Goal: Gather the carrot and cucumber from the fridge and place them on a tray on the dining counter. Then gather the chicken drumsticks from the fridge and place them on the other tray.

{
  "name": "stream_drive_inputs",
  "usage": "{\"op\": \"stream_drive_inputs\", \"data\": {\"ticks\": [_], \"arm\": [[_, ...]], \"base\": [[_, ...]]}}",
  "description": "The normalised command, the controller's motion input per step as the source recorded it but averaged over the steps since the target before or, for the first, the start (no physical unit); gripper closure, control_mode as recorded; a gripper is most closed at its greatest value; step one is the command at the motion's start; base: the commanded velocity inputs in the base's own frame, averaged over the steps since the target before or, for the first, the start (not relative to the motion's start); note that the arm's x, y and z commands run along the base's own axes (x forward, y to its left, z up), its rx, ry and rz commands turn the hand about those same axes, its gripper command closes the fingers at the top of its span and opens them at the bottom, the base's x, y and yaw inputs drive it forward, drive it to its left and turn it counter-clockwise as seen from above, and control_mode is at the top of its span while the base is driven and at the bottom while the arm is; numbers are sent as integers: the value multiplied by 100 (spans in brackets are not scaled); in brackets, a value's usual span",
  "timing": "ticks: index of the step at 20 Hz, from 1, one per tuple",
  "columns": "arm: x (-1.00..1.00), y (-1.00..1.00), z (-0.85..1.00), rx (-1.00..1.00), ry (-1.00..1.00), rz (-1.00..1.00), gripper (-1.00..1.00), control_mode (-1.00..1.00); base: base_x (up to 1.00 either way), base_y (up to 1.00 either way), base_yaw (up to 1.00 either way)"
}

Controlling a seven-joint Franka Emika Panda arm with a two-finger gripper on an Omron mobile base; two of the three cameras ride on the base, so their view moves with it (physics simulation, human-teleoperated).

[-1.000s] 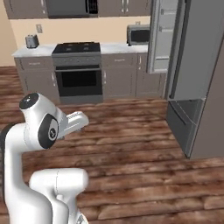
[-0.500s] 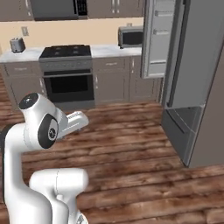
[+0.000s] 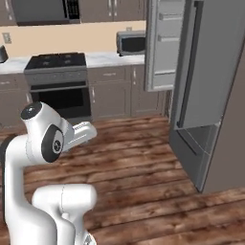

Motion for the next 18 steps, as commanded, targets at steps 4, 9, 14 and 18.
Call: {"op": "stream_drive_inputs", "data": {"ticks": [4, 9, 14, 18], "arm": [[0, 0, 0, 0, 0, 0, -100, 100], [0, 0, 0, 0, 0, 0, -100, 100], [0, 0, 0, 0, 0, 0, -100, 100], [0, 0, 0, 0, 0, 0, -100, 100]], "base": [[68, -11, -20], [65, -8, -26], [62, -3, -29], [64, 0, -28]]}}
